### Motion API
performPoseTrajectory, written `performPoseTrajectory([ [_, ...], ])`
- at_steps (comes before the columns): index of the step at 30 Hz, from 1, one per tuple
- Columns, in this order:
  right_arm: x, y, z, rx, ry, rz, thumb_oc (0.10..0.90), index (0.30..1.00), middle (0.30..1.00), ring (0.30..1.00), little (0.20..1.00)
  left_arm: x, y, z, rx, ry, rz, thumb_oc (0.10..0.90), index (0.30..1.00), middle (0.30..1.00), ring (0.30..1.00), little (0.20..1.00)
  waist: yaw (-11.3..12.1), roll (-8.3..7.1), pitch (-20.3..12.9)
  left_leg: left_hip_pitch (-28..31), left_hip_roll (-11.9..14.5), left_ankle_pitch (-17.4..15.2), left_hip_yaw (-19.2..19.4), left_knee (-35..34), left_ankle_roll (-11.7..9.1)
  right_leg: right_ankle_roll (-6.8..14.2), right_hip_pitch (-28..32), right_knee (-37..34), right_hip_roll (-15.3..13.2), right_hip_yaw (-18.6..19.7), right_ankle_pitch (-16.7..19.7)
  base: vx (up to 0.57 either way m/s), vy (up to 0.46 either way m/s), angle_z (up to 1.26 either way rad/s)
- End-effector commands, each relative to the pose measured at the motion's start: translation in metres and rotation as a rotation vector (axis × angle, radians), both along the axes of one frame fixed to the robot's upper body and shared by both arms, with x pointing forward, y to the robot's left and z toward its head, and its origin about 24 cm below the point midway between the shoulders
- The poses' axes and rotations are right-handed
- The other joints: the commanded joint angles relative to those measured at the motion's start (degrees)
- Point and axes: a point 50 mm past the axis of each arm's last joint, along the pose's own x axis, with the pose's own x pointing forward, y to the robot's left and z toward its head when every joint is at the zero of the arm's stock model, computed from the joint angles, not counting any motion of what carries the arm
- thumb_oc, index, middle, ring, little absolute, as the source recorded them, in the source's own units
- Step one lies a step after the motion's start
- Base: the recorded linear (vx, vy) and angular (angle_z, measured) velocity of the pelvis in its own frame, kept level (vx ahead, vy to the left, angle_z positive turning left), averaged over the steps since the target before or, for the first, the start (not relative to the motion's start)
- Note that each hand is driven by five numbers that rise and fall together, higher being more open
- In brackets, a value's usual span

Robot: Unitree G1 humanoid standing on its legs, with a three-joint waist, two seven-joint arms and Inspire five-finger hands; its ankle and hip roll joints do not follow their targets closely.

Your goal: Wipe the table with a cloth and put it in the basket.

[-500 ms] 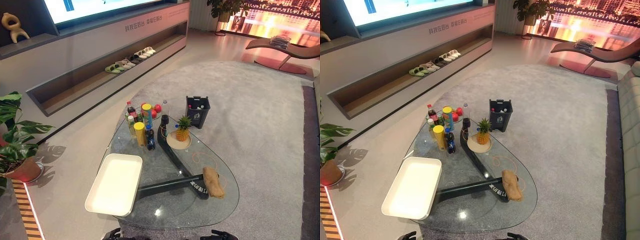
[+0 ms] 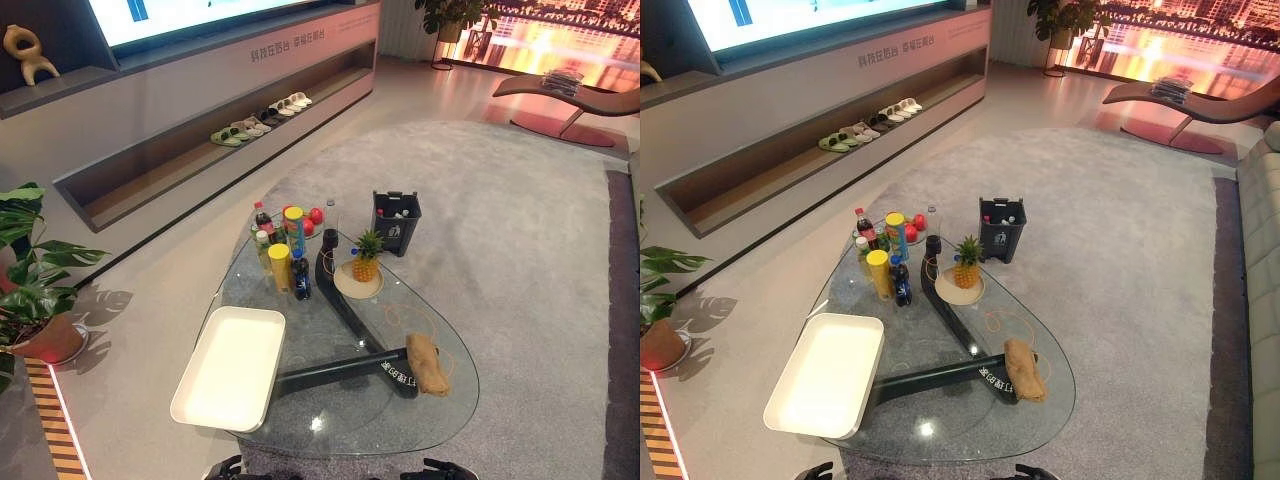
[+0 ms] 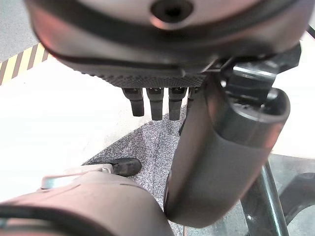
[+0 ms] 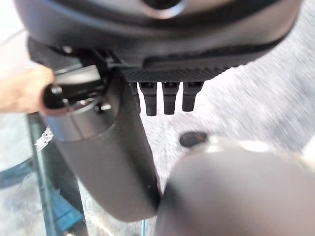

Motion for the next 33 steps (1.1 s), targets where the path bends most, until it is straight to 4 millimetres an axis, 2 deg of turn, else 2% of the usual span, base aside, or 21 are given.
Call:
performPoseTrajectory([
  [1,0.019,-0.014,0.009,-0.137,-0.085,0.149,0.800,0.900,0.900,0.900,0.900,0.022,-0.007,0.003,0.005,-0.044,-0.050,0.800,0.900,0.900,0.900,0.900,1.5,-1.09,2.3,0.8,-1.4,-2.9,-1.8,0.0,0.7,2.1,-0.7,0.2,-1.5,-0.9,2.3,0.02,-0.037,0.04],
  [4,0.054,-0.020,0.025,-0.162,-0.233,0.163,0.800,0.900,0.900,0.900,0.900,0.024,-0.002,0.005,0.022,-0.039,-0.084,0.800,0.900,0.900,0.900,0.900,2.3,-1.45,2.8,0.5,-1.4,-2.8,-1.9,0.0,0.8,2.1,-1.1,0.2,-1.6,-1.0,2.5,0.04,-0.048,0.03],
  [9,0.091,-0.022,0.047,-0.166,-0.415,0.175,0.800,0.900,0.900,0.900,0.900,0.029,0.003,0.008,0.046,-0.052,-0.115,0.800,0.900,0.900,0.900,0.900,2.8,-1.71,4.3,-1.5,-1.3,-2.5,-1.8,0.5,1.0,2.0,-3.0,0.3,-1.7,-1.0,3.1,-0.01,-0.044,0.02],
  [11,0.112,-0.022,0.062,-0.170,-0.530,0.178,0.800,0.900,0.900,0.900,0.900,0.036,0.004,0.010,0.058,-0.074,-0.126,0.800,0.900,0.900,0.900,0.900,2.9,-1.71,5.9,-3.0,-1.5,-2.3,-2.0,1.0,1.1,1.9,-4.4,0.5,-1.8,-0.7,3.4,-0.10,-0.046,0.02],
  [12,0.121,-0.023,0.068,-0.098,-0.560,0.123,0.800,0.900,0.900,0.900,0.900,0.039,0.004,0.011,0.064,-0.085,-0.130,0.800,0.900,0.900,0.900,0.900,2.8,-1.66,6.8,-3.8,-1.6,-2.2,-2.1,1.3,1.2,1.9,-5.1,0.6,-1.8,-0.7,3.6,-0.09,-0.036,0.01],
  [15,0.129,-0.023,0.079,-0.183,-0.659,0.105,0.800,0.900,0.900,0.900,0.900,0.040,0.005,0.012,0.071,-0.097,-0.129,0.800,0.900,0.900,0.900,0.900,2.4,-1.23,8.1,-5.1,-1.8,-1.9,-2.1,1.5,1.2,1.8,-6.7,1.1,-1.7,-0.2,4.0,-0.06,-0.014,0.02],
  [17,0.146,-0.009,0.099,-0.212,-0.777,0.105,0.800,0.900,0.900,0.900,0.900,0.043,0.003,0.013,0.073,-0.113,-0.112,0.800,0.900,0.900,0.900,0.900,1.4,-0.79,9.7,-5.9,-2.1,-1.7,-2.0,1.6,1.6,1.7,-7.9,1.6,-1.6,0.3,4.1,-0.06,0.010,0.01],
  [19,0.168,0.007,0.137,-0.271,-0.930,0.098,0.800,0.900,0.900,0.900,0.900,0.049,0.002,0.016,0.077,-0.145,-0.087,0.800,0.900,0.900,0.900,0.900,0.1,-0.62,12.1,-7.8,-2.1,-1.6,-1.2,2.8,1.6,1.5,-10.0,2.8,-1.7,1.1,4.2,-0.10,0.018,-0.05],
  [20,0.179,0.010,0.164,-0.323,-1.044,0.084,0.800,0.900,0.900,0.900,0.900,0.053,0.000,0.017,0.079,-0.164,-0.068,0.800,0.900,0.900,0.900,0.900,-0.7,-0.41,13.7,-9.3,-2.0,-1.4,-0.8,3.5,1.5,1.3,-11.7,3.6,-1.6,1.6,4.3,-0.10,0.023,-0.05],
  [21,0.182,0.010,0.172,-0.340,-1.072,0.077,0.800,0.900,0.900,0.900,0.900,0.054,0.000,0.017,0.079,-0.171,-0.063,0.800,0.900,0.900,0.900,0.900,-0.9,-0.32,14.2,-9.8,-2.1,-1.3,-0.7,3.7,1.5,1.2,-12.2,3.9,-1.5,1.7,4.3,-0.14,0.037,-0.06],
  [22,0.191,0.011,0.197,-0.405,-1.178,0.062,0.800,0.900,0.900,0.900,0.900,0.057,-0.001,0.019,0.076,-0.193,-0.049,0.800,0.900,0.900,0.900,0.900,-1.4,0.03,15.9,-11.2,-2.2,-1.1,-0.7,4.2,1.6,1.0,-13.6,4.3,-1.4,2.1,4.4,-0.10,0.035,-0.05],
  [24,0.196,0.012,0.212,-0.445,-1.248,0.042,0.800,0.900,0.900,0.900,0.900,0.060,-0.003,0.019,0.074,-0.203,-0.044,0.800,0.900,0.900,0.900,0.900,-1.7,0.33,17.0,-12.3,-2.3,-1.1,-0.8,4.7,1.6,0.8,-14.6,4.7,-1.3,2.4,4.4,-0.08,0.034,-0.04],
  [27,0.211,0.010,0.246,-0.543,-1.385,-0.032,0.800,0.900,0.900,0.900,0.900,0.071,-0.007,0.022,0.072,-0.232,-0.040,0.800,0.900,0.900,0.900,0.900,-1.8,0.86,19.4,-15.4,-2.7,-1.1,-0.8,6.7,1.4,0.4,-17.7,6.3,-1.2,2.6,4.3,-0.09,0.030,-0.06],
  [33,0.233,0.002,0.300,-0.693,-1.533,-0.202,0.800,0.900,0.900,0.900,0.900,0.092,-0.012,0.029,0.069,-0.289,-0.051,0.800,0.900,0.900,0.900,0.900,-1.4,1.62,22.7,-20.4,-3.5,-1.5,-0.7,10.0,1.1,0.0,-21.8,7.9,-1.3,2.6,4.2,-0.07,0.026,-0.06],
])
